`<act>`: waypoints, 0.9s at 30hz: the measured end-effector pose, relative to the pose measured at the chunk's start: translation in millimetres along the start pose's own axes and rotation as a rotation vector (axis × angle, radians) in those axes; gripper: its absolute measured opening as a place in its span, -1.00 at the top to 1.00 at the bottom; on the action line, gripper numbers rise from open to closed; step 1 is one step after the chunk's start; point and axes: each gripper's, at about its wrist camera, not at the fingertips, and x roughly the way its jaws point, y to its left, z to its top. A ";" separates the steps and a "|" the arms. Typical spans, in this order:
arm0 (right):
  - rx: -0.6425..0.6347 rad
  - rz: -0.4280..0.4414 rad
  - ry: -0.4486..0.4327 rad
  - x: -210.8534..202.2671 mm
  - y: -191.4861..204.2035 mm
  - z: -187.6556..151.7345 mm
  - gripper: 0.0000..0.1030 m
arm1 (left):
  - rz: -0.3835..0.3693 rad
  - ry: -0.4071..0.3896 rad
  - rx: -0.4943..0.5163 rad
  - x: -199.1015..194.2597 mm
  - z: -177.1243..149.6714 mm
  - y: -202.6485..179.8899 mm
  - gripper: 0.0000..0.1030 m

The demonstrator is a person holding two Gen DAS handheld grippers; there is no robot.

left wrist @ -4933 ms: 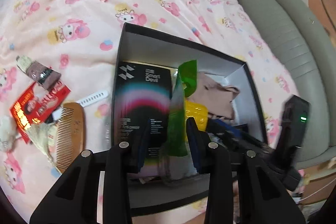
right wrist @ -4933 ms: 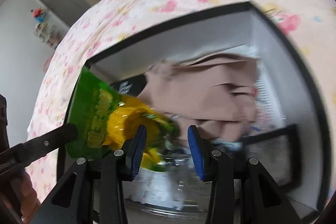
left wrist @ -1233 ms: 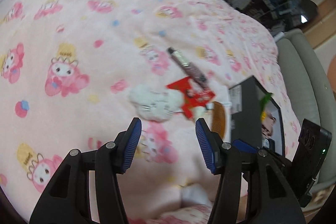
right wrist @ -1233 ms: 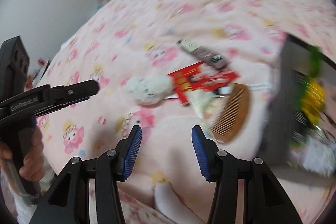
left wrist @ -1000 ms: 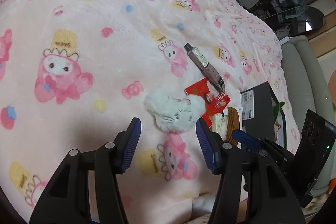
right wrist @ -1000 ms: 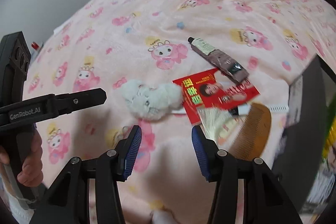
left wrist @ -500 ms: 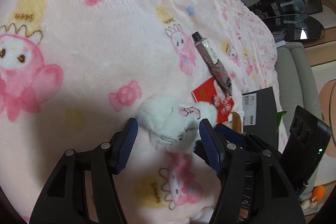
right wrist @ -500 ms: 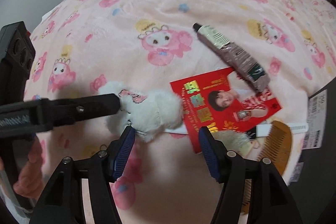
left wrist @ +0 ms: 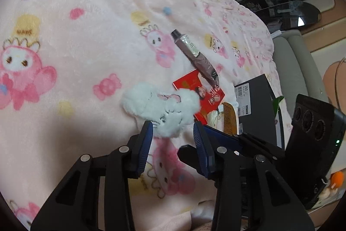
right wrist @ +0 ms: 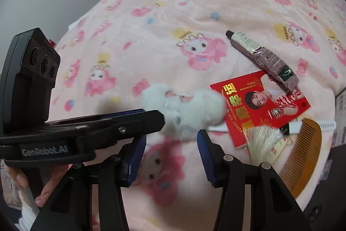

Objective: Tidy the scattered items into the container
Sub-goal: 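Grasp the white plush toy with the right tool and lift it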

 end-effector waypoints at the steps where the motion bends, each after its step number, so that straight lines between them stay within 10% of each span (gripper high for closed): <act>1: 0.000 0.007 -0.009 -7.1 2.9 -3.1 0.14 | 0.025 -0.008 0.011 -4.3 -1.7 -4.1 0.25; 18: 0.168 0.009 -0.008 21.4 -50.4 25.8 0.12 | -0.037 0.028 -0.150 31.4 25.9 47.8 -0.02; 27: 0.191 0.073 -0.062 9.3 -46.7 17.9 0.34 | -0.080 0.013 -0.077 9.4 17.8 20.8 0.35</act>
